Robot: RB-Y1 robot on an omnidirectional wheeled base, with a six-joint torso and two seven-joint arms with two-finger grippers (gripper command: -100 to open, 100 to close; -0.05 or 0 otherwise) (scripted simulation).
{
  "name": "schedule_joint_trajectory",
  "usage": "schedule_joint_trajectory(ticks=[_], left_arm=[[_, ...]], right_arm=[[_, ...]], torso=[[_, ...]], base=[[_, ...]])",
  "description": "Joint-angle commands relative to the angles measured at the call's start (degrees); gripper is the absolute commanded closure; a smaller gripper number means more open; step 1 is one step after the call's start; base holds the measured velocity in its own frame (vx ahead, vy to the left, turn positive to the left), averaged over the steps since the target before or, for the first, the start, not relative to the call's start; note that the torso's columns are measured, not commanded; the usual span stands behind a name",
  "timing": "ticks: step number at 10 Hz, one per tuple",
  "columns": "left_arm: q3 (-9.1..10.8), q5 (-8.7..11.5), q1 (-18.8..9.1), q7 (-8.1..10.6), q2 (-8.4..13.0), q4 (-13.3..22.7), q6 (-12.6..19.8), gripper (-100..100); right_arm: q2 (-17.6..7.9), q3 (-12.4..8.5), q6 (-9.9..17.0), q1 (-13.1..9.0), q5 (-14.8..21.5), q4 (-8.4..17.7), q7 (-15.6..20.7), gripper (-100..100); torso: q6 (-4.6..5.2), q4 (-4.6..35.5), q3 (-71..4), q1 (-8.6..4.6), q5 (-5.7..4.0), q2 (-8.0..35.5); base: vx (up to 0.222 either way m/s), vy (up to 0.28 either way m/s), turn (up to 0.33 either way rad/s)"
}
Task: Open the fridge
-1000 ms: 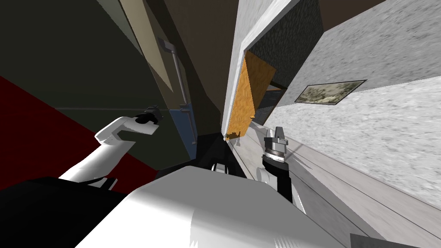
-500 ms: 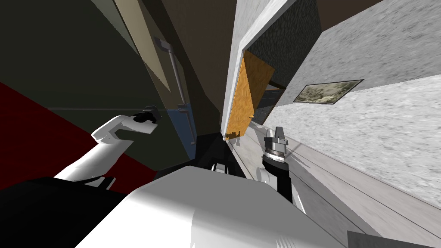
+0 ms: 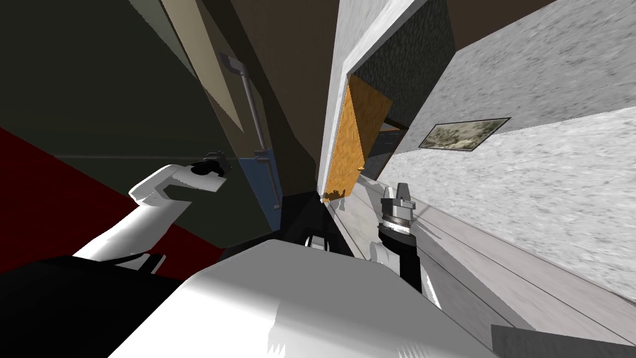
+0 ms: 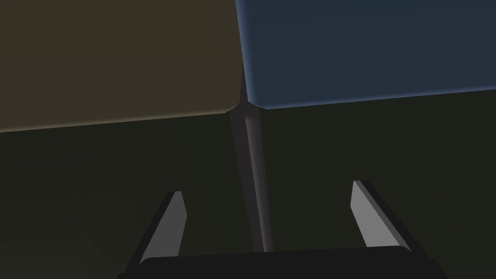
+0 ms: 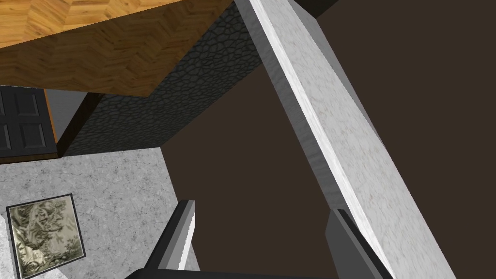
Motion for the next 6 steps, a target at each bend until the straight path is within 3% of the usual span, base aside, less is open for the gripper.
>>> schedule_joint_trajectory(ticks=[1,6], left_arm=[[-0.26,0.44,-1.77,1.45,1.42,-0.08,0.25,-100],[0.04,0.78,-2.12,2.33,2.27,0.50,1.43,-100]], right_arm=[[0.00,0.00,0.00,0.00,0.00,0.00,0.00,0],[0.00,0.00,0.00,0.00,0.00,0.00,0.00,0]], torso=[[-0.04,0.00,0.04,-0.05,0.01,0.06],[-0.13,-0.01,0.06,0.24,0.13,0.09]], base=[[0.014,-0.056,-0.039],[0.003,-0.017,-0.022]])
